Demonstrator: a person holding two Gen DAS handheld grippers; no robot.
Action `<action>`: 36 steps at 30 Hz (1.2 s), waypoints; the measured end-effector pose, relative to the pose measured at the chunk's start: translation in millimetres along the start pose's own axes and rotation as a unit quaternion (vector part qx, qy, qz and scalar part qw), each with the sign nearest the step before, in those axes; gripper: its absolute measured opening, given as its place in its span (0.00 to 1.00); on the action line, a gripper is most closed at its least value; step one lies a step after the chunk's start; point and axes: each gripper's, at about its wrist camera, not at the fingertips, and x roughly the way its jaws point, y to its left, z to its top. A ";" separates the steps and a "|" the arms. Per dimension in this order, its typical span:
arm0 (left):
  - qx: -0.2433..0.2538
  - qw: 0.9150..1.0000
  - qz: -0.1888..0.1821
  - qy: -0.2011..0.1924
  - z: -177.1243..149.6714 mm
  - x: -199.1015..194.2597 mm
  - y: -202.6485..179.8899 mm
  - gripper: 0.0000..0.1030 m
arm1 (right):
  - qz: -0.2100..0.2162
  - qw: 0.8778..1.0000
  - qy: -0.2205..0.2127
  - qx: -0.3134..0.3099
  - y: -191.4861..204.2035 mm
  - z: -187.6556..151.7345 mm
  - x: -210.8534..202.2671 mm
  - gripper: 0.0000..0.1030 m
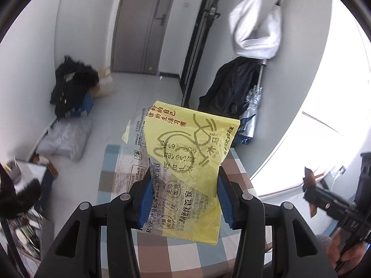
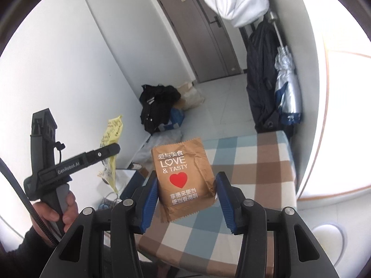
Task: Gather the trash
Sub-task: 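Carry the brown packet and yellow bread bag over to the white bin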
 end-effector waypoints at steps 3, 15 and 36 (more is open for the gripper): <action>0.018 1.000 -0.020 -0.005 3.2 -6.4 -20.3 0.43 | -0.006 1.000 -0.016 0.006 -7.2 3.0 -21.8 0.46; 0.059 0.993 -0.102 0.002 6.9 -5.2 -100.8 0.43 | -0.066 0.995 -0.064 0.049 -71.7 -2.0 -104.2 0.46; 0.113 0.923 -0.265 0.254 -63.7 140.5 -239.5 0.43 | -0.189 0.966 -0.028 0.175 -238.5 -82.2 -158.4 0.46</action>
